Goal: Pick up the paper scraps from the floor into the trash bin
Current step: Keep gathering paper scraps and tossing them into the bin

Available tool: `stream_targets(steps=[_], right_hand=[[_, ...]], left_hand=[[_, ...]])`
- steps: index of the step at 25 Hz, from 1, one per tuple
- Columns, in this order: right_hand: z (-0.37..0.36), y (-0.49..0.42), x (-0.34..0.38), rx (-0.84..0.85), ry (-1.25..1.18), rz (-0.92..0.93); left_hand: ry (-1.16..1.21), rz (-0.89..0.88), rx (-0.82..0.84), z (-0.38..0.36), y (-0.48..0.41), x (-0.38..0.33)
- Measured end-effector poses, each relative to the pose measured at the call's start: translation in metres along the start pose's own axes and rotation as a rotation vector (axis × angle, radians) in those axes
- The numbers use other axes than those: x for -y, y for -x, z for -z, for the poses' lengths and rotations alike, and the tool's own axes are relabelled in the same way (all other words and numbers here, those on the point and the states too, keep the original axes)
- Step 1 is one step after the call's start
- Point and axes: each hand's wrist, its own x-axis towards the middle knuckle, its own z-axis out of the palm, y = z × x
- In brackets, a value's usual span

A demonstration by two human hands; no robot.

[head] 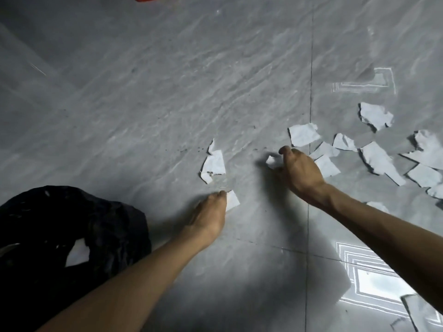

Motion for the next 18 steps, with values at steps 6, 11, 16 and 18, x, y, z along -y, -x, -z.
stream_targets(steps=[6, 11, 16, 18], right_hand=[[-0.009, -0.001, -0.008, 0.062, 0.002, 0.037], [0.008, -0.001, 0.003, -0.073, -0.544, -0.066], [0.025, 0.025, 0.001, 0.022, -0.928, -0.307], [0.029, 0.037, 0.001, 0.037, -0.915, -0.319]], left_hand=[[0.029, -0.032, -0.075, 0.002, -0.012, 0.005], [0.101, 0.038, -0.097, 0.0, -0.024, 0.015], [0.169, 0.02, -0.417, 0.036, -0.048, 0.009], [0.168, 0.031, -0.47, 0.054, -0.069, 0.007]])
